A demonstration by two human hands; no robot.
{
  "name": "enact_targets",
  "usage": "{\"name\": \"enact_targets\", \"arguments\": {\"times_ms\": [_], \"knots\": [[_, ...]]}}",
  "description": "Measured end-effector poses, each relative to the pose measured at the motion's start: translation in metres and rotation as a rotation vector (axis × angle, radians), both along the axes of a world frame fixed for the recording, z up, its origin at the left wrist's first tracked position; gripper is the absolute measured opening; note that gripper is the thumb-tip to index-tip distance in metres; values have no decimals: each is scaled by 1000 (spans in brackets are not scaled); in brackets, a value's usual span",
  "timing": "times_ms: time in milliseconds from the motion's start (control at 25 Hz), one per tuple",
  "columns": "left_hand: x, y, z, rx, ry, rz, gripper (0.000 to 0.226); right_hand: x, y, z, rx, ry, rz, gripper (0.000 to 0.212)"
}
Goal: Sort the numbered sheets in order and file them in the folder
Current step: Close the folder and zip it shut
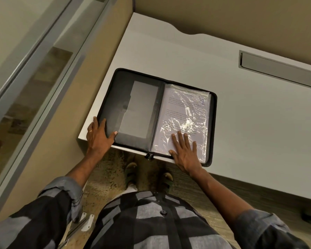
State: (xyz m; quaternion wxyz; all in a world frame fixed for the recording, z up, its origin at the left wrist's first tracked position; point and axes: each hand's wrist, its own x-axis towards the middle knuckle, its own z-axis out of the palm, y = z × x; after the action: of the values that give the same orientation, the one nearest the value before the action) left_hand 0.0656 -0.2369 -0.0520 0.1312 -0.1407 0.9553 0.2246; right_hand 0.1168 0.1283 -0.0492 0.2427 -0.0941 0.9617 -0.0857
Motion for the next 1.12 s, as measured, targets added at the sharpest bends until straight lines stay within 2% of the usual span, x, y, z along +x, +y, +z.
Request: {"name": "enact_targets", "arguments": {"times_ms": [200, 440, 600, 720, 800, 880, 960, 1040, 1120], "knots": [[-40, 9, 44, 132, 60, 207, 48, -1, 0, -4, -23, 8, -22, 73], [-48, 55, 124, 139, 415, 98, 41, -4, 1, -5, -56, -12, -91, 69], [-33, 88, 166, 450, 529, -64, 45, -10, 5, 1, -100, -81, -111, 69], [-10, 122, 189, 682, 427, -252, 50, -15, 8, 27, -394, -67, -282, 64], [4, 149, 189, 703, 373, -374, 59, -14, 9, 56, -712, -8, -507, 57], [16, 175, 178, 718, 288, -484, 77, -12, 14, 88, -1041, 49, -689, 55], [24, 196, 158, 710, 124, -592, 100, -11, 26, 116, -1270, 152, -812, 67], [30, 211, 126, 595, 17, -724, 106, -7, 41, 132, -1316, 253, -840, 78], [35, 215, 90, 392, -20, -852, 104, 1, 54, 130, -1180, 297, -800, 69]]}}
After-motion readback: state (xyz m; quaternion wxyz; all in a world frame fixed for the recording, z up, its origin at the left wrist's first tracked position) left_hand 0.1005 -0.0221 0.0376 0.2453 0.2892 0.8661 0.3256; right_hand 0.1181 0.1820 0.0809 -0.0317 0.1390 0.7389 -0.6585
